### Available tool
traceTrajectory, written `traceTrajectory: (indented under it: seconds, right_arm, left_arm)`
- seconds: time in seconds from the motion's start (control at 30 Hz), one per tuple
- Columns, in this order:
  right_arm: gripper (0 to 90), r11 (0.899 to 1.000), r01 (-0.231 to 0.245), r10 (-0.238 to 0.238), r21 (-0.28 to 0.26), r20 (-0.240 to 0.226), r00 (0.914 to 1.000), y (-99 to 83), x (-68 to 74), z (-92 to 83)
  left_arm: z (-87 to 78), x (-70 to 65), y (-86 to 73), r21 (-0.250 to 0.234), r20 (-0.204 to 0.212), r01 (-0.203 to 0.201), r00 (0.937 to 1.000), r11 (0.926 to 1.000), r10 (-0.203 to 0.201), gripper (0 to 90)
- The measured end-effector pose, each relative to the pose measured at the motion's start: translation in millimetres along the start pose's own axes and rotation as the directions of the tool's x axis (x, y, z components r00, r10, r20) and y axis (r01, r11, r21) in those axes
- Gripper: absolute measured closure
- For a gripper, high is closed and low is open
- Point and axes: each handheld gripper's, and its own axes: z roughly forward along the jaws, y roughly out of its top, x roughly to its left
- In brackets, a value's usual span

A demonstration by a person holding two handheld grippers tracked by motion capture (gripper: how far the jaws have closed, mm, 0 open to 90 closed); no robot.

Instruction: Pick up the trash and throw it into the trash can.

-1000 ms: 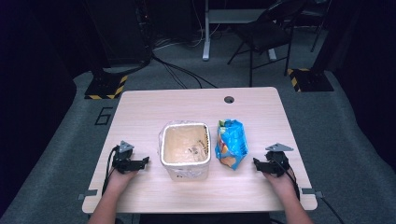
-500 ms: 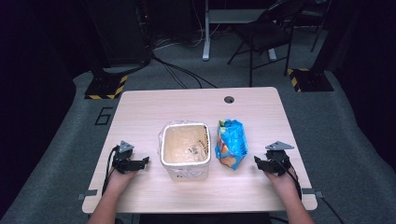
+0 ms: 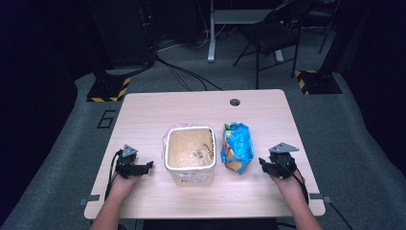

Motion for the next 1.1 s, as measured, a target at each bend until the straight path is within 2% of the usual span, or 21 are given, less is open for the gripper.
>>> traceTrajectory:
  seconds: [0.2,0.4,0.53,0.77,1.1]
  right_arm:
    - [47.8,1.000,0.010,-0.010,-0.016,-0.024,0.9997,10.4,2.9,-4.8]
    - [50.6,0.999,-0.013,0.011,-0.030,-0.063,0.9980,24.3,8.0,-8.8]
    - [51.9,0.999,0.006,-0.009,-0.041,-0.082,0.9966,35.4,14.6,-9.6]
    - [54.2,0.999,0.011,-0.017,-0.052,-0.119,0.9928,51.2,25.5,-4.0]
    - [58.7,0.998,0.023,-0.033,-0.061,-0.159,0.9867,64.3,40.1,2.4]
  left_arm:
    - [0.0,0.0,0.0,0.001,0.000,-0.001,1.0000,1.0000,0.001,13.1]
    - [0.0,-0.1,0.0,0.001,0.001,0.000,1.0000,1.0000,0.000,13.1]
    - [-0.1,0.0,0.0,0.001,0.000,-0.001,1.0000,1.0000,0.001,13.1]
    - [0.0,-0.1,0.0,0.000,0.001,-0.001,1.0000,1.0000,0.001,13.1]
    - [-0.1,-0.1,0.0,0.001,0.002,-0.001,1.0000,1.0000,0.001,13.0]
